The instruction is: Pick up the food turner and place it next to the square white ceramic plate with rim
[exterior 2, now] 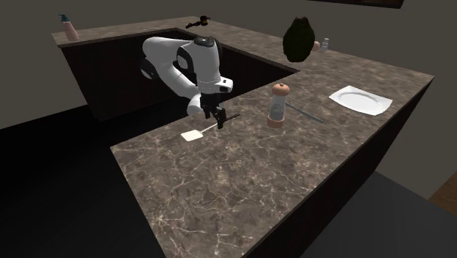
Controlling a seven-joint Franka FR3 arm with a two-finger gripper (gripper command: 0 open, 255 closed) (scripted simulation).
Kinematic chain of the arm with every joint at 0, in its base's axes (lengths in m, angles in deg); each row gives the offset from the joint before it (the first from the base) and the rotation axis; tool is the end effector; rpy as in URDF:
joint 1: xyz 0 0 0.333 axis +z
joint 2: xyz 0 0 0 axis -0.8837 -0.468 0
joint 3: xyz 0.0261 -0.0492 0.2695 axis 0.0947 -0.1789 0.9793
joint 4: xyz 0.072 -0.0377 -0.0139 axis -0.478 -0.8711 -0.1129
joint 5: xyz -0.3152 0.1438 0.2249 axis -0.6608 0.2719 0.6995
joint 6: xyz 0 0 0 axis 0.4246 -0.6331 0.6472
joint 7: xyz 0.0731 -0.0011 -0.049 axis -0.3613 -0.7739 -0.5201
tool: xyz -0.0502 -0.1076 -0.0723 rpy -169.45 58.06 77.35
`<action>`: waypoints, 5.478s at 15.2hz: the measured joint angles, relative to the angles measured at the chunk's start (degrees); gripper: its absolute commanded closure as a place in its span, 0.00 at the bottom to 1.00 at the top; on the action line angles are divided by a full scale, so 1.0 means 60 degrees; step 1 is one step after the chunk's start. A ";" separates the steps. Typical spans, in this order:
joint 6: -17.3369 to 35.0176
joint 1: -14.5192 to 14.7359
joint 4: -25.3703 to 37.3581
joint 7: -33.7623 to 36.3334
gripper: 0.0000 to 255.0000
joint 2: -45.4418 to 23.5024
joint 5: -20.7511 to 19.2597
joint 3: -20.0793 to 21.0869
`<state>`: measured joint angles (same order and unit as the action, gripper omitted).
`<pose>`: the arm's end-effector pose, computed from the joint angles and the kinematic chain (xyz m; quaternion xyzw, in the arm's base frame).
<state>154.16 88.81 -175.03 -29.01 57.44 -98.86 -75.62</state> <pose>0.3594 -0.2209 0.5487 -0.7850 -0.6186 -0.0259 0.0210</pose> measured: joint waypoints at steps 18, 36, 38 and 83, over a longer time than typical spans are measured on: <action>-0.0105 0.0022 0.0143 -0.0008 1.00 -0.0042 0.0040 0.0040; -0.1872 0.0503 0.2898 -0.0244 1.00 -0.1125 0.0662 0.0363; -0.1821 0.0571 0.2858 0.0061 1.00 -0.1232 0.0848 0.0587; -0.0207 0.2987 0.8109 0.6017 1.00 -0.9146 0.5103 0.3959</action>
<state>152.92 106.73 -126.37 7.10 2.56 -68.24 -51.86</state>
